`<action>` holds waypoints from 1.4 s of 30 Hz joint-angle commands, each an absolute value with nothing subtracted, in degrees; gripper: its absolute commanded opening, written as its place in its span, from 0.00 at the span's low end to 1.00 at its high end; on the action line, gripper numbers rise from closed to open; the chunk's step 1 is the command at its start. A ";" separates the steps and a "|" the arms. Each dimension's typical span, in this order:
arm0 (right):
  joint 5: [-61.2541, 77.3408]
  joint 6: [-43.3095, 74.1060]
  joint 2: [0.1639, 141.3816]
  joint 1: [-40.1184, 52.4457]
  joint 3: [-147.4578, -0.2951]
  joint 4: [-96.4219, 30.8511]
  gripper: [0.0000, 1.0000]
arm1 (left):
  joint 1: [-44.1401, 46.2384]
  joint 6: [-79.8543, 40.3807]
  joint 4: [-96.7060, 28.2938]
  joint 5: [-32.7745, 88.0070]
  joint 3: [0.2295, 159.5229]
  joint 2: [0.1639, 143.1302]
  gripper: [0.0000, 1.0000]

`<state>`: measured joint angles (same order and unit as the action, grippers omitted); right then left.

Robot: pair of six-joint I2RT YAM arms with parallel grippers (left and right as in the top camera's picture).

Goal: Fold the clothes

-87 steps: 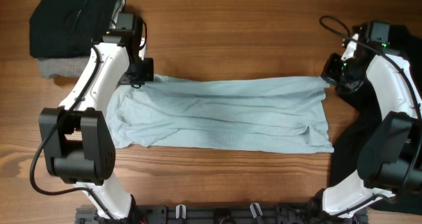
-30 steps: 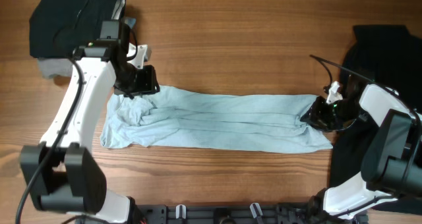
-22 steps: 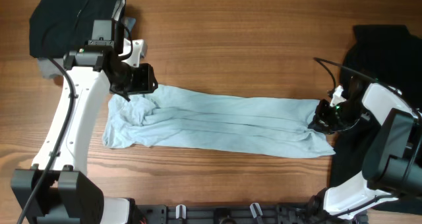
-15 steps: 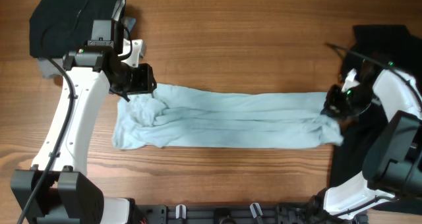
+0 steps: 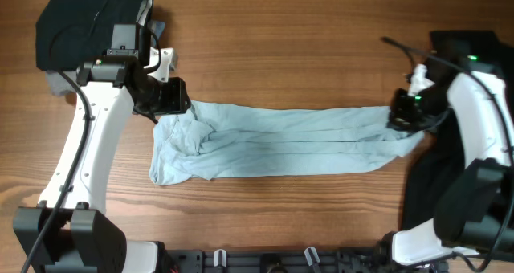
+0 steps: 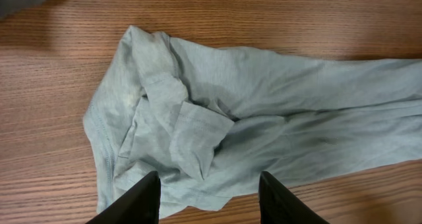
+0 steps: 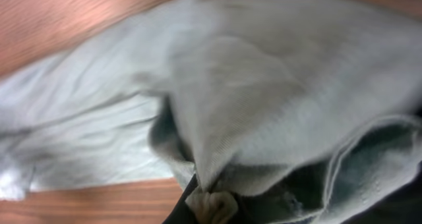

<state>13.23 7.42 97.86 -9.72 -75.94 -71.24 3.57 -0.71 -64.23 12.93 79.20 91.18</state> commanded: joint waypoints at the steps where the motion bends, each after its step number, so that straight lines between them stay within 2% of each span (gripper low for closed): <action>1: 14.90 13.32 96.64 0.05 -77.25 -71.05 0.04 | 3.07 -0.38 -64.07 12.36 79.20 88.92 0.47; 8: 14.79 28.16 98.78 18.48 -76.18 -61.56 0.04 | 3.07 -0.43 -64.01 12.34 79.20 82.17 0.54; 12: 15.38 32.36 101.67 23.42 -76.12 -58.48 0.05 | 3.07 -0.40 -63.79 12.05 79.18 79.18 0.61; 18: 16.93 33.63 103.31 27.64 -76.12 -57.80 0.07 | 3.07 -0.43 -63.37 11.92 79.18 78.70 0.63; 19: 16.88 33.65 103.31 28.27 -76.12 -57.49 0.13 | 3.07 -0.43 -63.37 11.94 79.18 78.70 0.63; 20: 16.95 33.69 103.31 28.64 -76.12 -56.82 0.27 | 3.07 -0.43 -63.37 11.94 79.18 78.70 0.63; 21: 16.99 34.13 103.31 28.84 -76.12 -56.36 0.35 | 3.07 -0.43 -63.35 11.94 79.18 78.70 0.64; 22: 18.02 34.59 103.31 28.88 -76.12 -56.01 0.47 | 3.09 -0.43 -63.35 11.94 79.18 78.70 0.64; 23: 19.73 33.43 103.28 28.86 -76.12 -55.07 0.52 | 3.07 -0.43 -63.37 11.92 79.18 78.70 0.65; 27: 20.60 27.07 101.97 26.41 -77.14 -54.02 0.55 | 3.09 -0.45 -63.37 11.94 79.18 78.70 0.68; 30: 20.38 26.92 100.99 22.79 -77.17 -55.46 0.55 | 3.09 -0.45 -63.40 11.97 79.18 78.70 0.68; 32: 19.68 24.08 101.10 18.87 -77.01 -58.15 0.65 | 3.09 -0.45 -63.35 11.94 79.18 78.70 0.68; 33: 18.35 23.90 101.27 17.32 -76.36 -59.02 0.53 | 3.09 -0.45 -63.35 11.94 79.18 78.70 0.69; 34: 17.69 23.57 101.38 16.36 -75.81 -59.33 0.32 | 3.09 -0.45 -63.35 11.97 79.18 78.70 0.69; 36: 17.58 20.78 101.95 14.92 -74.59 -59.18 0.18 | 3.09 -0.45 -63.18 11.97 79.18 78.70 0.69; 37: 17.61 20.78 102.41 14.44 -73.49 -58.43 0.14 | 3.09 -0.45 -63.02 11.97 79.18 78.70 0.69; 40: 21.30 18.83 103.39 14.35 -70.04 -54.57 0.37 | 3.09 -0.45 -62.74 11.97 79.18 78.70 0.70; 41: 23.64 17.72 103.74 14.39 -69.17 -53.56 0.50 | 3.09 -0.45 -62.67 11.97 79.18 78.70 0.71; 42: 26.76 16.45 104.07 14.57 -68.03 -52.21 0.57 | 3.09 -0.45 -62.54 11.97 79.18 78.70 0.71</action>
